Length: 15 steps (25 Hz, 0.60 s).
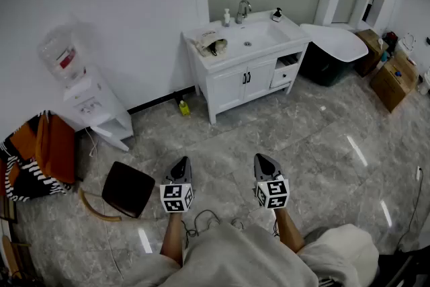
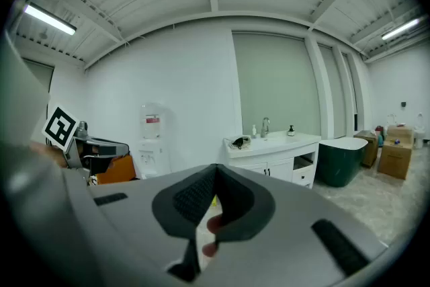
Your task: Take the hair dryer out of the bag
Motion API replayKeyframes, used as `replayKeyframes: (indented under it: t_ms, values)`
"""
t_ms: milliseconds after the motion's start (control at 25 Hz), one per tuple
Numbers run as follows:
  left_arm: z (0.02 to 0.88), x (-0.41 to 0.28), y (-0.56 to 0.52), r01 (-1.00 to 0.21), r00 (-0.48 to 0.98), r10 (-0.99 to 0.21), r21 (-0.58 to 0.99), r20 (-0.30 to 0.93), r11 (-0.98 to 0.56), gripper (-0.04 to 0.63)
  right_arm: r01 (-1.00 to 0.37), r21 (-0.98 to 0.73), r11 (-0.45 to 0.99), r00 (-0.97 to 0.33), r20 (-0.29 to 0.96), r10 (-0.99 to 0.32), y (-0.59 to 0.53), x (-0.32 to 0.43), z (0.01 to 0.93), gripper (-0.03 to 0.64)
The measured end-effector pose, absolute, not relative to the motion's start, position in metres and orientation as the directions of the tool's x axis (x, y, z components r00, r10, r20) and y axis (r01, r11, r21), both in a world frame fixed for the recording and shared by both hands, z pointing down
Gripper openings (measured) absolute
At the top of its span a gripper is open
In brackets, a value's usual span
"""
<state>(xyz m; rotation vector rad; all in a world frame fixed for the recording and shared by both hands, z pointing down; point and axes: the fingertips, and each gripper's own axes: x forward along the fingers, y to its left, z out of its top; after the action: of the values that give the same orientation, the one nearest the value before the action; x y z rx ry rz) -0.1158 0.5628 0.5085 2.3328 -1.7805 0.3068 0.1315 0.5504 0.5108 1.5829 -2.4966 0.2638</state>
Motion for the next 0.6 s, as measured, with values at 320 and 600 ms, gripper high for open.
replayKeyframes:
  t_ms: [320, 600]
  values:
    - [0.511, -0.104, 0.564, -0.966, 0.253, -0.926, 0.026, 0.281, -0.257, 0.011, -0.901, -0.058, 0.429, -0.43, 0.239, -0.871, 0.552, 0.139, 0.513, -0.002]
    - [0.509, -0.086, 0.567, -0.97, 0.239, -0.93, 0.016, 0.28, -0.244, 0.011, -0.892, -0.073, 0.445, -0.45, 0.214, -0.867, 0.552, 0.156, 0.51, -0.002]
